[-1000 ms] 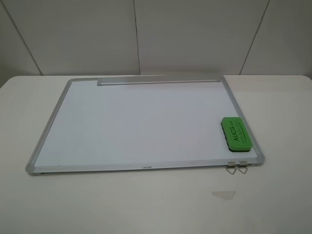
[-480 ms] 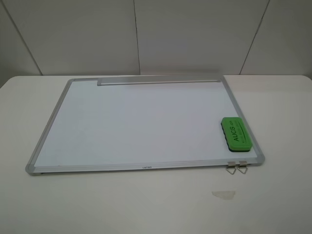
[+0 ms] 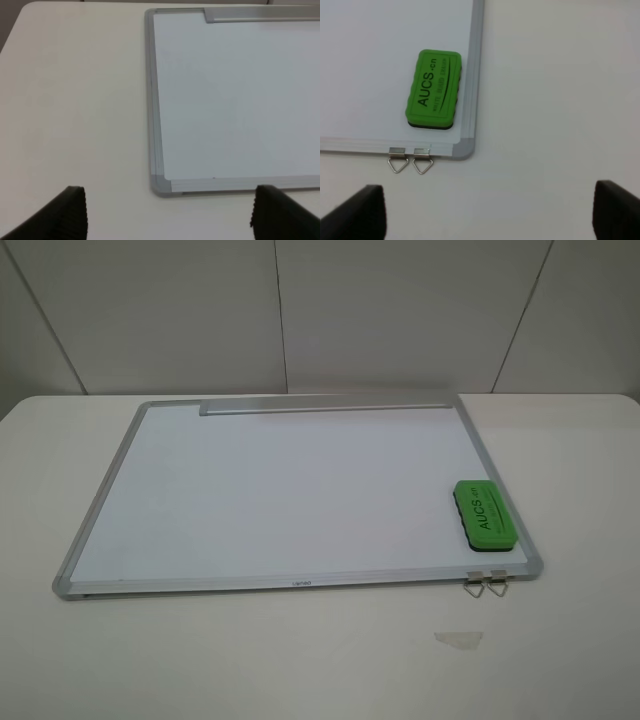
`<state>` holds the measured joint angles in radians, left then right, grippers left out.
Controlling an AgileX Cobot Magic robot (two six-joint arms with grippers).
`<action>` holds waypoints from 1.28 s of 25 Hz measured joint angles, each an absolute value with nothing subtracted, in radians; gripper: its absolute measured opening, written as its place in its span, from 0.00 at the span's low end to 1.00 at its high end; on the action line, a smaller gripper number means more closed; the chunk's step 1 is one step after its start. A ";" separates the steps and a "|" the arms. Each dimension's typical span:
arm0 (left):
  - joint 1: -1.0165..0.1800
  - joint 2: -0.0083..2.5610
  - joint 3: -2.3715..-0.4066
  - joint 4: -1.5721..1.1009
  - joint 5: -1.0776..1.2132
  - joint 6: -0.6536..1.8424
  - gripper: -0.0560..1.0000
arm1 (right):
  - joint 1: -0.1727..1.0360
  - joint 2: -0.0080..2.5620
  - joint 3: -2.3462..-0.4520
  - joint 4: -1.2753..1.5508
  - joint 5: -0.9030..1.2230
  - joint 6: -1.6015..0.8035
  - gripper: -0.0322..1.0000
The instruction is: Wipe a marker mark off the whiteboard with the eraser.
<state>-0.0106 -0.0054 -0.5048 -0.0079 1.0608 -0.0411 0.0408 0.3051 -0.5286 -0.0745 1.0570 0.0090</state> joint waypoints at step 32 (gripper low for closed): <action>-0.011 -0.005 -0.505 -0.006 1.061 -0.041 0.70 | 0.002 -0.004 -0.529 -0.074 1.053 0.009 0.83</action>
<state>-0.0106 -0.0054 -0.5048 -0.0057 1.0608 -0.0411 0.0022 -0.0038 -0.5286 -0.0743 1.0528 0.0090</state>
